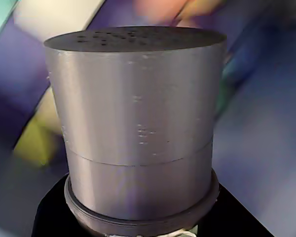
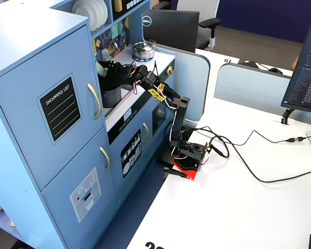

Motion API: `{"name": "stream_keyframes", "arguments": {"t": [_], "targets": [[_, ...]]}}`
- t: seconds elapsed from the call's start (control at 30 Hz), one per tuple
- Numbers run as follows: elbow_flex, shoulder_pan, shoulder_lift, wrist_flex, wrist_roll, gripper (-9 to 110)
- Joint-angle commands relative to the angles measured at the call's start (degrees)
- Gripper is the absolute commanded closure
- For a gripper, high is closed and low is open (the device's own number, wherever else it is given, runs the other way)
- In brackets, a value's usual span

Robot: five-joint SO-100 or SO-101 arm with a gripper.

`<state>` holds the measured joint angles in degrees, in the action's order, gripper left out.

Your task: Put salt in the gray recipient

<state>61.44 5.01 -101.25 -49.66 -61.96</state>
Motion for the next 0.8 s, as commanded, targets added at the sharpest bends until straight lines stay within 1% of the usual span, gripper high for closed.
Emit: {"name": "stream_keyframes", "arguments": {"t": [0.0, 0.1, 0.2, 0.27, 0.37, 0.43, 0.5, 0.6, 0.63, 0.7, 0.77], "targets": [[0.44, 1.23, -3.34, 6.94, 2.37, 101], [-0.09, 2.29, -2.81, 15.47, 5.10, 101], [-3.08, 2.55, -1.23, 16.70, 6.50, 101], [-7.12, 1.85, 0.44, 10.55, 5.54, 101], [-12.13, 0.26, 2.46, -3.52, 3.08, 101], [-10.37, -0.44, 1.93, -6.33, 2.64, 101], [-5.10, -0.44, -0.44, -2.02, 3.69, 101], [5.01, -0.53, -4.75, 14.85, 7.21, 101], [6.06, -0.53, -5.19, 18.46, 7.21, 101], [5.01, 0.00, -4.66, 21.09, 7.03, 101], [0.88, 0.18, -2.64, 17.14, 6.68, 101]]}}
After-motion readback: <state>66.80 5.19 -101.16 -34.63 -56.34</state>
